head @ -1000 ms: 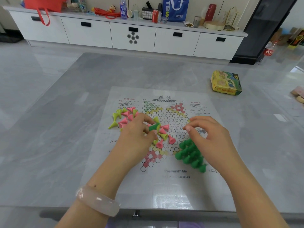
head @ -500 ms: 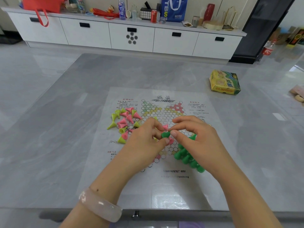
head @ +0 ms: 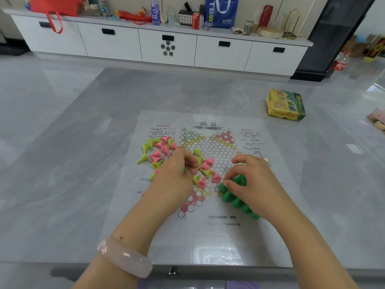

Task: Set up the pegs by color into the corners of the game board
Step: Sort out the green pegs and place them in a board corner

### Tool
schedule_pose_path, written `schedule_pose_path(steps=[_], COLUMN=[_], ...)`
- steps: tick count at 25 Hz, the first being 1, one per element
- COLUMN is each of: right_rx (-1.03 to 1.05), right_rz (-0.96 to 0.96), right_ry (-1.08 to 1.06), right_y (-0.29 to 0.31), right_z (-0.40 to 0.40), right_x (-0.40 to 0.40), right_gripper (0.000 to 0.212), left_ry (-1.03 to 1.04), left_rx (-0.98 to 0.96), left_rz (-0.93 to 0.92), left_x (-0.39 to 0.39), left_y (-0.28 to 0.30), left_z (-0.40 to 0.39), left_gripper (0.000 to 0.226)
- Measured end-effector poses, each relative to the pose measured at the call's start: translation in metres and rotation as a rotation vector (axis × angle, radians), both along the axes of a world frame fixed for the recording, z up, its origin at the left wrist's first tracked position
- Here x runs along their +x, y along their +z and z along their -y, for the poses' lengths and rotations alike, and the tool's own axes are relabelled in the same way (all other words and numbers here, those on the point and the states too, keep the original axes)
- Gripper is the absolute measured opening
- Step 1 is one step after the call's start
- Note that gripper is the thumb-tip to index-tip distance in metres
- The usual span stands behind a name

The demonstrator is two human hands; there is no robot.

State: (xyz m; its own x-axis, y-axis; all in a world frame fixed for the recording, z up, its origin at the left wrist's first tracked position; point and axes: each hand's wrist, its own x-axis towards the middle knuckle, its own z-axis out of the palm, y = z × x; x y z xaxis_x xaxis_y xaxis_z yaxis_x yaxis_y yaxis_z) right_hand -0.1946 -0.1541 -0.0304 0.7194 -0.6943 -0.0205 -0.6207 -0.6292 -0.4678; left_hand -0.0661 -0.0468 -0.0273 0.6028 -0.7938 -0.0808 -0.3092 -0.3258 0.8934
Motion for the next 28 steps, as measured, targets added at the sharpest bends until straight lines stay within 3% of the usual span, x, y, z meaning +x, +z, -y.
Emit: schedule_pose_path(steps=[7, 15, 18, 22, 28], right_rx=[-0.003, -0.004, 0.003, 0.166, 0.314], right_rz=[-0.041, -0.035, 0.089, 0.398, 0.476], right_ry=[-0.005, 0.015, 0.008, 0.043, 0.095], right_y=[0.001, 0.000, 0.004, 0.014, 0.010], right_z=[0.000, 0.001, 0.000, -0.007, -0.008], right_x=[0.000, -0.002, -0.002, 0.002, 0.005], right_gripper=[0.011, 0.013, 0.013, 0.016, 0.013], left_ry=[0.044, 0.065, 0.000, -0.184, -0.263], left_rx=[-0.046, 0.000, 0.038, -0.070, -0.104], left_rz=[-0.090, 0.000, -0.087, -0.301, -0.335], left_x=[-0.001, 0.001, -0.002, -0.009, -0.013], left_y=[0.002, 0.002, 0.006, 0.012, 0.013], left_z=[0.002, -0.001, -0.003, -0.003, -0.003], left_gripper=[0.013, 0.017, 0.007, 0.016, 0.011])
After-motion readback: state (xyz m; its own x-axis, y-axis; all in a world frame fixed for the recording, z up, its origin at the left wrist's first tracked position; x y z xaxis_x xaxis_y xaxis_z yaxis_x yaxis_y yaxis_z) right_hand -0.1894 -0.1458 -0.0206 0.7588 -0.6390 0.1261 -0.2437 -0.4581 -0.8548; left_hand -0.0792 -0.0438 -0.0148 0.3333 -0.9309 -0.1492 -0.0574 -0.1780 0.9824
